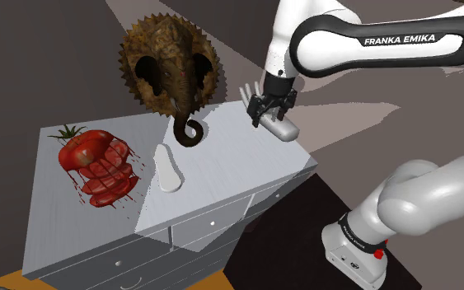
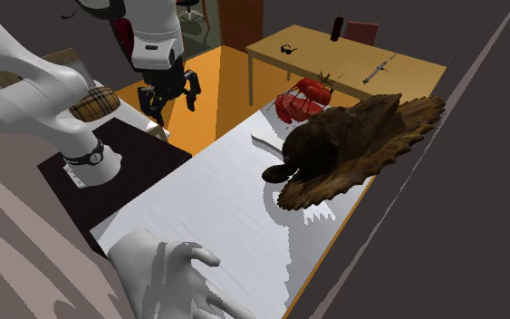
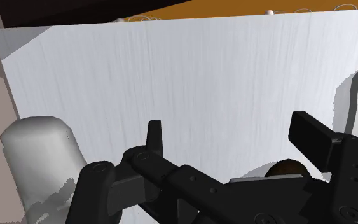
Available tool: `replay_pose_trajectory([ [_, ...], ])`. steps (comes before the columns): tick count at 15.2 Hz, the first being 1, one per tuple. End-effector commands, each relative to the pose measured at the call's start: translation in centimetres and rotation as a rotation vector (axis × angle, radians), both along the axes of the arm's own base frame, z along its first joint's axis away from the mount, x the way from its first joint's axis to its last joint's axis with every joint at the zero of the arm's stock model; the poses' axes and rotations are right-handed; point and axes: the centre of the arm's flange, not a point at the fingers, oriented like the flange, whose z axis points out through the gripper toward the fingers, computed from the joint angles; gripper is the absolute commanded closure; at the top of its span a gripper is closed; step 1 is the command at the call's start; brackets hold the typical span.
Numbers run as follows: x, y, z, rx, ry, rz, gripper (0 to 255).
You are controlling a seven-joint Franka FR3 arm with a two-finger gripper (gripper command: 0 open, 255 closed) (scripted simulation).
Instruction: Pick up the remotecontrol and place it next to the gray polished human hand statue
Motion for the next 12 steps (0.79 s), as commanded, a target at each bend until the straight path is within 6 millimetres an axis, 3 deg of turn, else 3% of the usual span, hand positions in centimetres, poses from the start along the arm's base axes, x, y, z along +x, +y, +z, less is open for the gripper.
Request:
replay_pose_trajectory([
  [1, 1.1, 2.0, -1.5, 0.004, -0.004, -0.002, 0],
  [12, 7.6, 12.0, -9.2, 0.021, -0.018, -0.012, 0],
])
